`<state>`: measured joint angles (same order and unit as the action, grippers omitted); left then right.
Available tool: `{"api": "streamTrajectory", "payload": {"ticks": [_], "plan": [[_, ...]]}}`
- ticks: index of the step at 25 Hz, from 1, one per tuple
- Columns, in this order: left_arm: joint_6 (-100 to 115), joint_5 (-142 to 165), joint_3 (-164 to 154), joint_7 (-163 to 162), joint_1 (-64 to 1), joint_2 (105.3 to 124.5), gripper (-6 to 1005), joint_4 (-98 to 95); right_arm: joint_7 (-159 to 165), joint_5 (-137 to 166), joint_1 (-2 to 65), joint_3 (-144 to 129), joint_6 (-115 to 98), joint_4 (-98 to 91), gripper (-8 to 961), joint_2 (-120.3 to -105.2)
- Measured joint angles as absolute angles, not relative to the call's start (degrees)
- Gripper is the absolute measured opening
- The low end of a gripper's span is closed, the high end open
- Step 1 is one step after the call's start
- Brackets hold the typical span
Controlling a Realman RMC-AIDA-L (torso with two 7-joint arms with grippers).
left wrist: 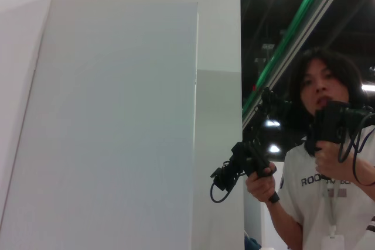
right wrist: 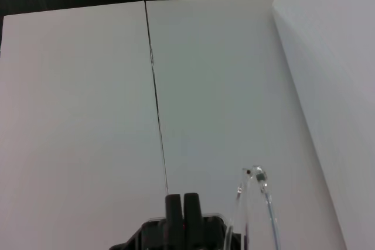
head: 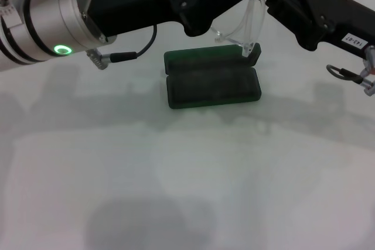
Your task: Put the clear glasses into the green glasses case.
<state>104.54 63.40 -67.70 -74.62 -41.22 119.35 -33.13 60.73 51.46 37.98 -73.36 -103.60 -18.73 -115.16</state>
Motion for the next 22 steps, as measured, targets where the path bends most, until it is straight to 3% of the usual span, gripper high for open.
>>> {"api": "streamTrajectory", "payload": {"ticks": [22], "plan": [[103.7, 63.3, -67.6, -74.5, -40.7, 119.44, 48, -33.1, 60.7, 51.5, 38.3, -74.4, -103.2, -18.7, 69, -115.36]]}}
